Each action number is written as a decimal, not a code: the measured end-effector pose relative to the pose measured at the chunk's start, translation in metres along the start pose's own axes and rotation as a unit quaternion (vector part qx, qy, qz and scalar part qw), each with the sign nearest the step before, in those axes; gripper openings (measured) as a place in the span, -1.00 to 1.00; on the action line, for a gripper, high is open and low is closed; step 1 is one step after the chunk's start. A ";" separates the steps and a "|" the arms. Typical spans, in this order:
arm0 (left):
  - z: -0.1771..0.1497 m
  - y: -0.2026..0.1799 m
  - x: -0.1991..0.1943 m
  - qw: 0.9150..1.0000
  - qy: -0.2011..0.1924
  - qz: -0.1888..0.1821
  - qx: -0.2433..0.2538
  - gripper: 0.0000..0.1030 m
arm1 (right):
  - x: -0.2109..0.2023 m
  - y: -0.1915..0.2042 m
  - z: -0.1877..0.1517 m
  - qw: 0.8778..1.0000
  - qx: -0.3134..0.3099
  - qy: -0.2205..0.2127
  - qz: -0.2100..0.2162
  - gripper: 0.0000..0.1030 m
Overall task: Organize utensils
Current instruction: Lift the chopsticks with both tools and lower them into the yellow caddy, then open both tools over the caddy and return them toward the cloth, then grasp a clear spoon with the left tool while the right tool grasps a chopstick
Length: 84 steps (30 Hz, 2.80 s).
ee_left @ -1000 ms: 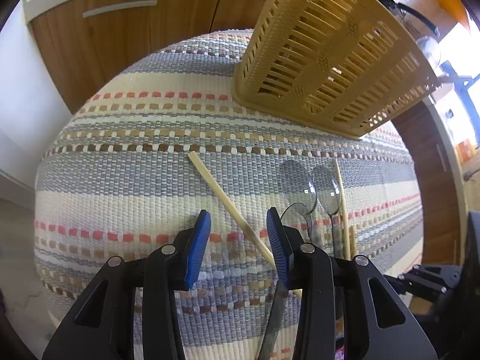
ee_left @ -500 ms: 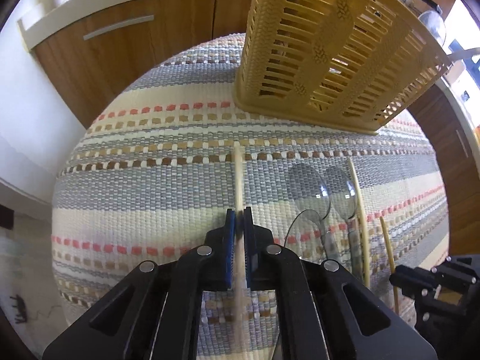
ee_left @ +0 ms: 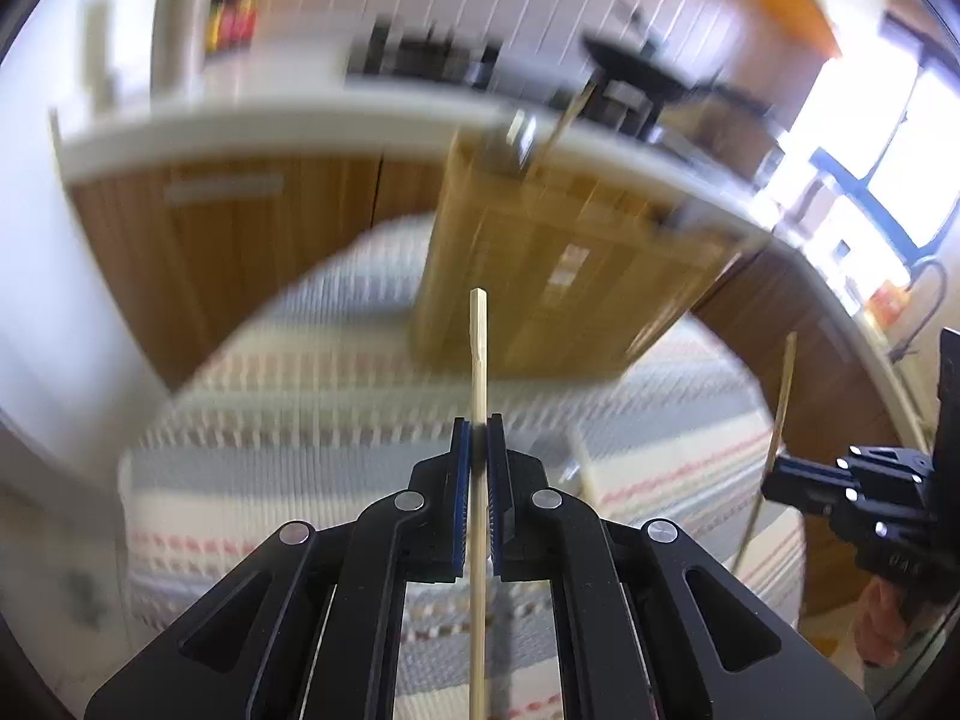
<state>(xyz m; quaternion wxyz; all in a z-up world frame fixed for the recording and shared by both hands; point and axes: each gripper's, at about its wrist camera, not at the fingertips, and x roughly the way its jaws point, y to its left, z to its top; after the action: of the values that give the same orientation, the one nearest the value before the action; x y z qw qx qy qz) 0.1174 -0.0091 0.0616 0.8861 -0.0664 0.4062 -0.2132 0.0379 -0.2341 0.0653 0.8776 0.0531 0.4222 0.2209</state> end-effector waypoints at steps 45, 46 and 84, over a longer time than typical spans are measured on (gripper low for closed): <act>0.101 -0.023 0.016 0.939 -0.341 0.013 0.040 -0.92 | 0.002 -0.039 0.130 0.972 0.004 -0.203 -0.116 -0.92; 0.101 -0.022 0.015 0.940 -0.338 0.010 0.039 -0.92 | 0.003 -0.040 0.128 0.973 0.005 -0.201 -0.115 -0.92; -0.069 0.012 0.058 0.977 0.187 -0.051 0.091 0.20 | 0.124 -0.019 0.001 0.975 0.119 0.186 -0.024 -0.29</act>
<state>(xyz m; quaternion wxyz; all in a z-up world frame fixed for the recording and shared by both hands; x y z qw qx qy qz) 0.1035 -0.0192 -0.0278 0.7847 0.0352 0.5396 -0.3031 0.1128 -0.1972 -0.0288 0.7762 0.1044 0.6024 0.1537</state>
